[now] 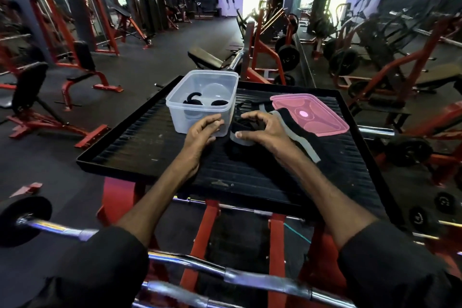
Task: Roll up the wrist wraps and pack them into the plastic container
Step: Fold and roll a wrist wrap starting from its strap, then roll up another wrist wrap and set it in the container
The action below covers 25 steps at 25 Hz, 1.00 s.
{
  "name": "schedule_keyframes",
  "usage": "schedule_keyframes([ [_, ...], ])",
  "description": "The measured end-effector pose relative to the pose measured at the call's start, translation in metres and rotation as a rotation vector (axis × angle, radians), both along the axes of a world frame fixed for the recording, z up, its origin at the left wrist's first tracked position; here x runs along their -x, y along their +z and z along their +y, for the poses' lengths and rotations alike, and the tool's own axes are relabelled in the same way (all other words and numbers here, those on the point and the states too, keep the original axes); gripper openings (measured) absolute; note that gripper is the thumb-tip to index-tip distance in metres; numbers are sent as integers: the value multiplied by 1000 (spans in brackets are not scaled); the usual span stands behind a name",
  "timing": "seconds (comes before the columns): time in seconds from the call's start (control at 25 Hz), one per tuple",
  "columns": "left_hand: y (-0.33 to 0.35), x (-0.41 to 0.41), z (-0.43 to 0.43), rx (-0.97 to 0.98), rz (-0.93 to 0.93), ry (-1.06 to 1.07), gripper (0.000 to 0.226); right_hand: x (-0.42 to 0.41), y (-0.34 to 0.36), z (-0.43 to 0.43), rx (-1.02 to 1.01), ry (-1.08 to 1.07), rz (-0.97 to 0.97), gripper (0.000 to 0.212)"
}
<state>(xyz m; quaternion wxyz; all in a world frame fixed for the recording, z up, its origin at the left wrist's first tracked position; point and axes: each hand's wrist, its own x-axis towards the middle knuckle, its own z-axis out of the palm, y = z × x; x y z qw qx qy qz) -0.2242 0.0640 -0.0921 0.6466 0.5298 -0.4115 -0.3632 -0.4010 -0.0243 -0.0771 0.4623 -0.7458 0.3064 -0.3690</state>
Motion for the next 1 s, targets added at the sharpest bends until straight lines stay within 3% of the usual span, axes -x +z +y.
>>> schedule_keyframes([
  [0.08, 0, 4, 0, 54, -7, 68, 17, -7, -12, -4, 160, 4, 183, 58],
  [0.16, 0, 9, -4, 122, -55, 141, 18, -6, -17, -6, 162, -8, 314, 67],
  [0.32, 22, 44, -11, 272, -272, 200, 24, 32, 6, -17, -74, 100, 191, 54],
  [0.48, 39, 99, -26, 412, -449, 50, 25, 94, 11, -50, -106, -184, 117, 45],
  [0.6, 24, 126, -46, 374, -469, -108, 25, 128, 3, -61, -183, -355, 316, 44],
  [0.76, -7, 126, -70, 153, -374, -161, 27, 137, -13, -65, -267, -299, 387, 25],
  [0.84, -14, 122, -76, 45, -300, -174, 27, 138, -9, -64, -341, -297, 306, 25],
  [1.0, -6, 124, -77, -114, -140, -215, 34, 142, 26, -44, -630, -296, -236, 29],
])
